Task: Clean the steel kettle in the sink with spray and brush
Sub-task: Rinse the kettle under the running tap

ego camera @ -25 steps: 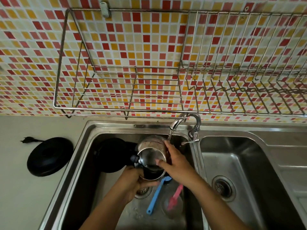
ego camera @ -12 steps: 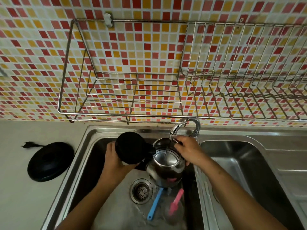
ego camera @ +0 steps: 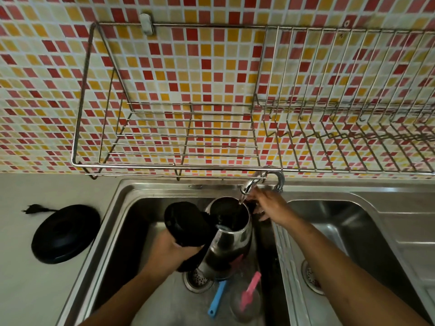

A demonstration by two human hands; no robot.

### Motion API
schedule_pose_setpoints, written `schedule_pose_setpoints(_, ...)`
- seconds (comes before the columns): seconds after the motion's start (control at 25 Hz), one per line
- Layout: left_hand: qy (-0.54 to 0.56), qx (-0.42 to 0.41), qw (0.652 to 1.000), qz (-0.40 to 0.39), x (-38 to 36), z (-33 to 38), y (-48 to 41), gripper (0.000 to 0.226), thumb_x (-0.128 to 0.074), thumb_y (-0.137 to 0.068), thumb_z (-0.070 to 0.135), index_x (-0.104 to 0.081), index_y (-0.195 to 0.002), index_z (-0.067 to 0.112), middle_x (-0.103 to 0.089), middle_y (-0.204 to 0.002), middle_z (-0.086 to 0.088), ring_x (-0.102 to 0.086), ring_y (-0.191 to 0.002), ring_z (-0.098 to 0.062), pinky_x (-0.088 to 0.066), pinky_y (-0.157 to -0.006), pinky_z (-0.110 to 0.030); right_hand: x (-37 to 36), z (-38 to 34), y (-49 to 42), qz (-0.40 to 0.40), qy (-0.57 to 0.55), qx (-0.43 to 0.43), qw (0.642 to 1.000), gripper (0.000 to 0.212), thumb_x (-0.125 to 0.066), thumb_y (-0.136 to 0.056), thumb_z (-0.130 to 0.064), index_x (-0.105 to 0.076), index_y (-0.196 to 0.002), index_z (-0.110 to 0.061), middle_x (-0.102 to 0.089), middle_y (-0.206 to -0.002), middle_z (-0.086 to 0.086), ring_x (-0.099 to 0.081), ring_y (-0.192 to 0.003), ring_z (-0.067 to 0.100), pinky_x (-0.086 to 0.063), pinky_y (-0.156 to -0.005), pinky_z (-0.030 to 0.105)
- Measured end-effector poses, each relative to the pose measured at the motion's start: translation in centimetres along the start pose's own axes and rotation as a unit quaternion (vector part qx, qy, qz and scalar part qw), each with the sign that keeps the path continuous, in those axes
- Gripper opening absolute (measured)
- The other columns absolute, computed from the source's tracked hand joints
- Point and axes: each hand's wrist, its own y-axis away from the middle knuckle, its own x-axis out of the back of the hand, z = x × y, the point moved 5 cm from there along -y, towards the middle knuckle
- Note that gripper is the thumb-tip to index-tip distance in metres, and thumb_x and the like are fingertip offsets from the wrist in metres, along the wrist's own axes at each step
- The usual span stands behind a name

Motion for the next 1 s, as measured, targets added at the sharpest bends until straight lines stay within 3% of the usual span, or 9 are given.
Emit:
schedule_pose_setpoints(0.12, -0.031, -0.021, 0.999, 0.010, -0.1, 1.0, 0.6, 0.045, -0.082, -0.053, 0.039, -0.066, -0.091, 0.057, -0.072, -0.095, 0.018, -0.070, -0.088, -0.003, -0.060, -0.079, -0.033, -1.2, 2.8, -1.7, -0.009, 0.206, 0.016, 0.978, 0.048, -0.036, -0.100, -0.039, -0.068, -0.100, -0.003, -0.054, -0.065, -0.003, -0.061, -0.066, 0.014, -0.045, -0.072, 0.029)
schedule_pose_setpoints(0.28, -0.047, -0.018, 0.998, 0.041, -0.1, 1.9, 1.3, 0.045, -0.086, -0.052, 0.030, -0.066, -0.080, 0.059, -0.066, -0.087, 0.036, -0.065, -0.081, 0.012, -0.055, -0.066, -0.014, -2.3, 5.8, -1.9, -0.055, 0.282, 0.012, 0.958, 0.028, -0.050, -0.088, -0.024, -0.066, -0.084, -0.001, -0.057, -0.084, 0.011, -0.060, -0.090, 0.027, -0.042, -0.078, 0.030)
schedule_pose_setpoints(0.4, -0.028, -0.006, 0.998, 0.052, -0.6, 2.1, 1.1, 0.051, -0.083, -0.063, -0.003, -0.056, -0.070, 0.040, -0.055, -0.066, 0.052, -0.056, -0.070, 0.028, -0.047, -0.055, -0.003, -0.5, 6.1, -1.7, 0.036, 0.215, 0.059, 0.974, 0.016, -0.059, -0.090, -0.019, -0.068, -0.089, -0.005, -0.047, -0.096, 0.003, -0.056, -0.092, 0.023, -0.039, -0.081, 0.021)
schedule_pose_setpoints(0.6, -0.044, -0.029, 0.998, 0.044, -1.2, 2.5, 1.3, 0.048, -0.079, -0.067, -0.007, -0.053, -0.072, 0.034, -0.053, -0.066, 0.054, -0.055, -0.073, 0.029, -0.043, -0.057, 0.002, 3.6, 7.9, 0.1, 0.138, -0.062, 0.001, 0.988, 0.029, -0.054, -0.094, -0.007, -0.066, -0.076, -0.026, -0.059, -0.106, 0.012, -0.057, -0.086, 0.016, -0.047, -0.065, 0.006)
schedule_pose_setpoints(0.68, -0.045, -0.032, 0.998, 0.043, -1.3, 3.1, 1.6, 0.050, -0.078, -0.068, -0.009, -0.052, -0.071, 0.034, -0.050, -0.064, 0.056, -0.053, -0.071, 0.031, -0.042, -0.057, 0.003, 3.8, 7.1, 1.5, 0.234, -0.099, -0.017, 0.967, 0.012, -0.057, -0.093, -0.015, -0.068, -0.091, -0.013, -0.054, -0.110, 0.011, -0.054, -0.084, 0.015, -0.051, -0.069, 0.010)
schedule_pose_setpoints(0.76, -0.020, -0.046, 0.997, 0.054, -1.2, 3.6, 2.3, 0.055, -0.079, -0.065, -0.011, -0.050, -0.073, 0.035, -0.049, -0.062, 0.056, -0.051, -0.070, 0.033, -0.041, -0.057, 0.005, 3.1, 5.7, 3.9, 0.381, -0.099, 0.017, 0.919, 0.036, -0.051, -0.085, -0.034, -0.067, -0.101, -0.005, -0.049, -0.109, 0.006, -0.048, -0.092, 0.011, -0.042, -0.086, 0.009)
schedule_pose_setpoints(0.84, 0.017, -0.051, 0.997, 0.052, -0.9, 4.2, 3.5, 0.058, -0.086, -0.056, -0.003, -0.051, -0.077, 0.038, -0.050, -0.063, 0.056, -0.052, -0.071, 0.033, -0.041, -0.057, 0.005, -0.3, 3.4, 5.7, 0.316, -0.144, 0.033, 0.937, 0.037, -0.045, -0.089, -0.045, -0.062, -0.108, -0.018, -0.054, -0.108, -0.002, -0.050, -0.103, 0.013, -0.038, -0.086, 0.012)
schedule_pose_setpoints(0.92, 0.027, -0.041, 0.997, 0.052, -0.5, 3.8, 4.3, 0.049, -0.083, -0.043, 0.018, -0.062, -0.073, 0.049, -0.049, -0.068, 0.058, -0.051, -0.075, 0.034, -0.041, -0.060, 0.005, -5.2, 1.3, 7.2, 0.140, -0.226, -0.054, 0.962, 0.031, -0.043, -0.096, -0.047, -0.053, -0.118, -0.029, -0.057, -0.111, -0.009, -0.053, -0.107, 0.014, -0.040, -0.084, 0.023)
schedule_pose_setpoints(1.0, 0.057, -0.040, 0.997, 0.034, -0.2, 4.6, 5.7, 0.064, -0.086, -0.027, 0.041, -0.059, -0.075, 0.072, -0.053, -0.074, 0.057, -0.052, -0.080, 0.032, -0.042, -0.063, 0.005, -7.3, 0.7, 8.9, 0.087, -0.272, -0.096, 0.954, 0.027, -0.044, -0.096, -0.047, -0.047, -0.120, -0.034, -0.057, -0.108, -0.011, -0.055, -0.100, 0.009, -0.042, -0.079, 0.025)
